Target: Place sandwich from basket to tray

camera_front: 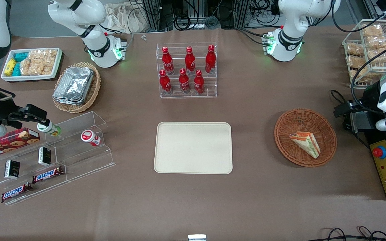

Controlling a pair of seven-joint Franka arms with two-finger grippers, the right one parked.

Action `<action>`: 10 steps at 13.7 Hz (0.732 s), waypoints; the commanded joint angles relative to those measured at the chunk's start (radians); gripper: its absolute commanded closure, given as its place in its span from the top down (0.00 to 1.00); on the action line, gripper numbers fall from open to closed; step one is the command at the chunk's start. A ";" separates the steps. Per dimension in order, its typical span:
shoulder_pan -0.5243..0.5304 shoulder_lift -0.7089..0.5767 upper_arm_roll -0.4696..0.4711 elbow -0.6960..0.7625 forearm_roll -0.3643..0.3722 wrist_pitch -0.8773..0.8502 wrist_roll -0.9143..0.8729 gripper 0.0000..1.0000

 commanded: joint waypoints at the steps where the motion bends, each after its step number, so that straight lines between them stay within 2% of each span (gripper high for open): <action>1: 0.006 0.013 -0.003 0.029 -0.012 -0.017 0.012 0.99; 7: -0.002 0.027 -0.009 0.053 0.003 -0.029 -0.013 0.98; 10: 0.001 0.026 -0.006 0.012 0.005 0.001 -0.152 0.95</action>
